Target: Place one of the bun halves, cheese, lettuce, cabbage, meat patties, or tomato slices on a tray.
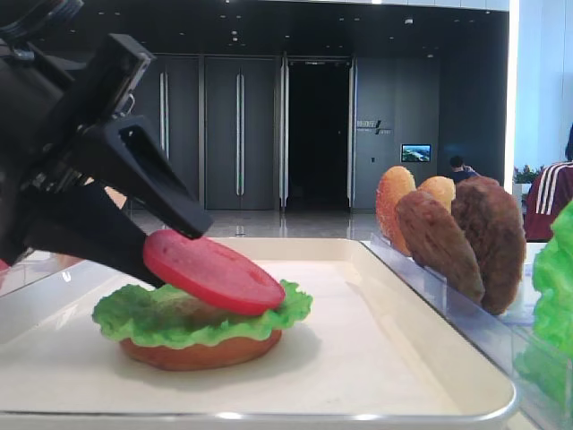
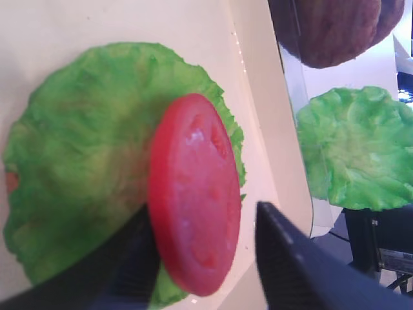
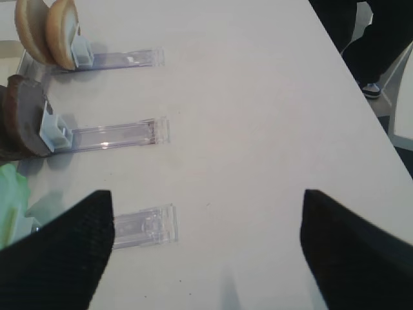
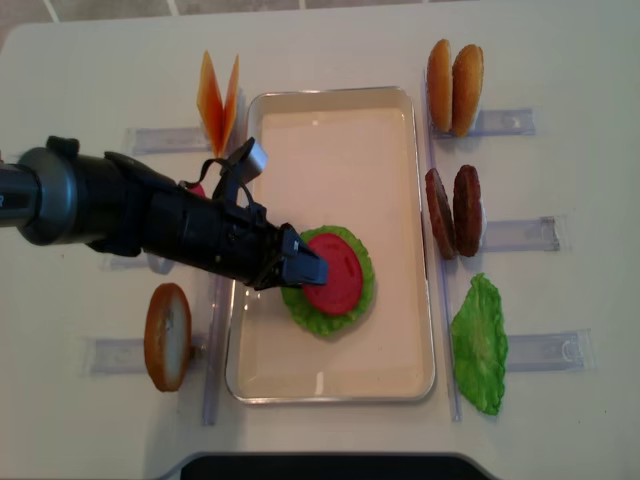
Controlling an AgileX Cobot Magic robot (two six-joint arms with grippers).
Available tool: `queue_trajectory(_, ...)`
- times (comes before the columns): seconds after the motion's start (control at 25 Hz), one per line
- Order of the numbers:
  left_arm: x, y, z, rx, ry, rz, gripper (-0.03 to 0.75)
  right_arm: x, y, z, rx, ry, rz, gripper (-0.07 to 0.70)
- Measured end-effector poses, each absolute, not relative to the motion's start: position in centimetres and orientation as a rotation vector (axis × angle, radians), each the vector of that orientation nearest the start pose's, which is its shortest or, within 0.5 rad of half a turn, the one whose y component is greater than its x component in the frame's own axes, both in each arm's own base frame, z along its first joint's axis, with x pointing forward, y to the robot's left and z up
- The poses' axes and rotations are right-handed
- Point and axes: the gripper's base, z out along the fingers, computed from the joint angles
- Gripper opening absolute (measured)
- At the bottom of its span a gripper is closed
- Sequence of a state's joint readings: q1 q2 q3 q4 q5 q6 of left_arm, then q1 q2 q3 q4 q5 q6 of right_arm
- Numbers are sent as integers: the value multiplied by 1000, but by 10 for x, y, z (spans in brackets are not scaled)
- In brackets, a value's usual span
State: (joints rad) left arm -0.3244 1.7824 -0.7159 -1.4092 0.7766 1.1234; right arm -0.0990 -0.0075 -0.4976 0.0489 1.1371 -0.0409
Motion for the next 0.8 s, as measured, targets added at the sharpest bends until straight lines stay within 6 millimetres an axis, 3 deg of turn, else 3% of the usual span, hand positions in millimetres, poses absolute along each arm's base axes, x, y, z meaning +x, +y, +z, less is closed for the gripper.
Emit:
queue_trajectory(0.08,249,-147,136,358,2680,-1193,509,-9,5,271,57,2114,-24,587)
queue_trajectory(0.2,254,-136,144,305,2688,-1152,650,-9,5,271,57,2114,-24,587)
queue_trajectory(0.4,262,-115,173,251,2685,-1037,689,-9,5,271,57,2114,-24,587)
queue_trajectory(0.64,270,-111,218,320,2703,-919,692,-9,5,271,57,2114,-24,587)
queue_trajectory(0.8,277,-99,252,362,2765,-679,692,-9,5,270,57,2115,-24,587)
